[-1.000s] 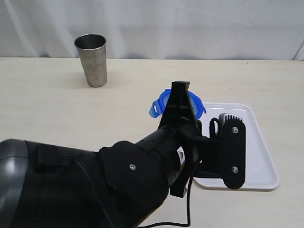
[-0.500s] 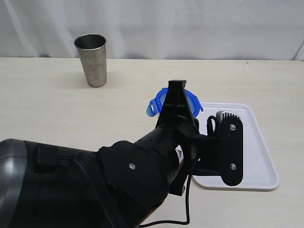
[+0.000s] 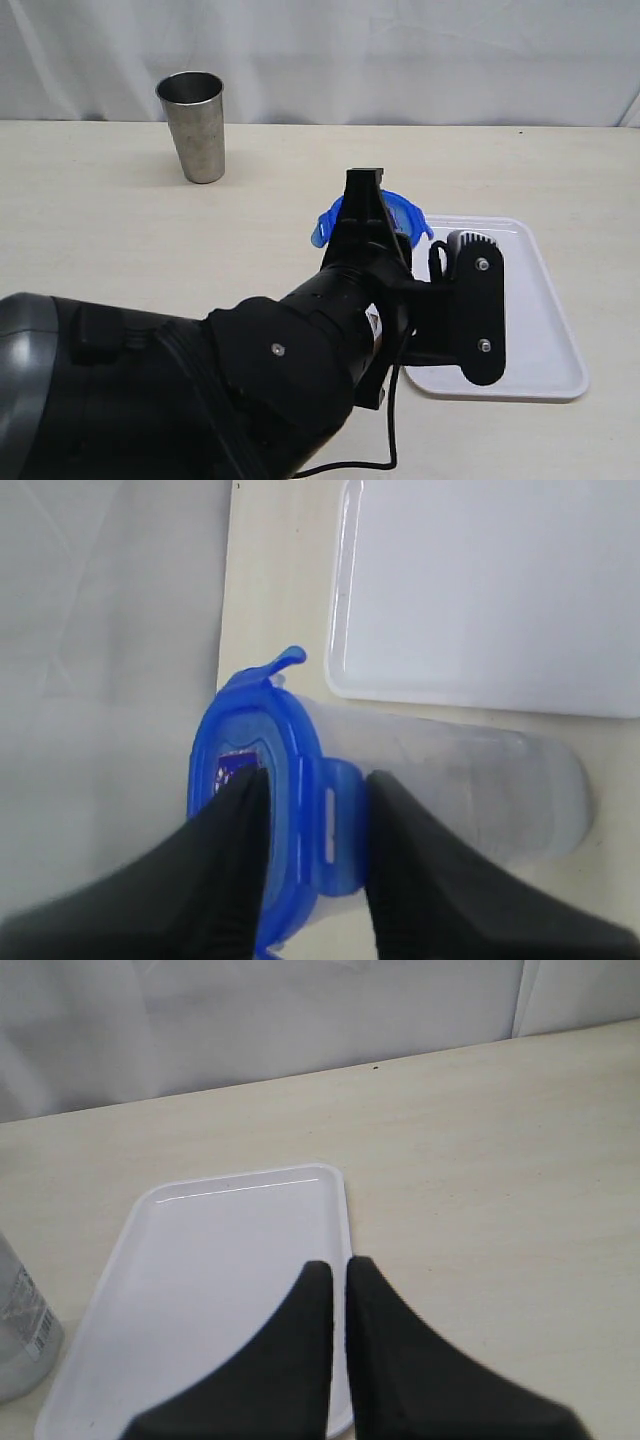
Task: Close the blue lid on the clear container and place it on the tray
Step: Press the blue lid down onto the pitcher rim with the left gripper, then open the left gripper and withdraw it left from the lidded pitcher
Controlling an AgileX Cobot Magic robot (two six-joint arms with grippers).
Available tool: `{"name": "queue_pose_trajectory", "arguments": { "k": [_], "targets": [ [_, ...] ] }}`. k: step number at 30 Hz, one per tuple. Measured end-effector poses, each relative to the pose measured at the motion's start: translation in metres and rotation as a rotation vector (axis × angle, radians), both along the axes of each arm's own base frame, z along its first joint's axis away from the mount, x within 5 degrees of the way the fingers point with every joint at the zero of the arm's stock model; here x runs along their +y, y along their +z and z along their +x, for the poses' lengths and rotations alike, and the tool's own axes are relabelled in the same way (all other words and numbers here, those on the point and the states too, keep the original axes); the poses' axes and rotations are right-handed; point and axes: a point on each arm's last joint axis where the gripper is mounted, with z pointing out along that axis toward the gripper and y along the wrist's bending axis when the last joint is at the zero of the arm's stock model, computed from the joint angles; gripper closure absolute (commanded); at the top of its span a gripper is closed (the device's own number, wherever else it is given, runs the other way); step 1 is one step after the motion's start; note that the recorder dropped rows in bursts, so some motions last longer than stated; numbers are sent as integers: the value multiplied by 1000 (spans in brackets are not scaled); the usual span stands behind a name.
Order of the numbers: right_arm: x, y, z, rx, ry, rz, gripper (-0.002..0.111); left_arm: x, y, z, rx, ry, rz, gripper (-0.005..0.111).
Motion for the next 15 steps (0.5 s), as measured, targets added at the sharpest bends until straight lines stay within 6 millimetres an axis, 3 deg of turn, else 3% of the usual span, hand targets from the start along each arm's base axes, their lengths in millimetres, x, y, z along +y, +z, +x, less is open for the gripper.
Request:
{"name": "queue_pose_trajectory", "arguments": {
  "k": [7,15],
  "targets": [
    [0,0,0,0,0,0,104,7,0,3,0,91,7,54],
    [0,0,0,0,0,0,104,11,-5,2,60,154,8,54]
  ]
}}
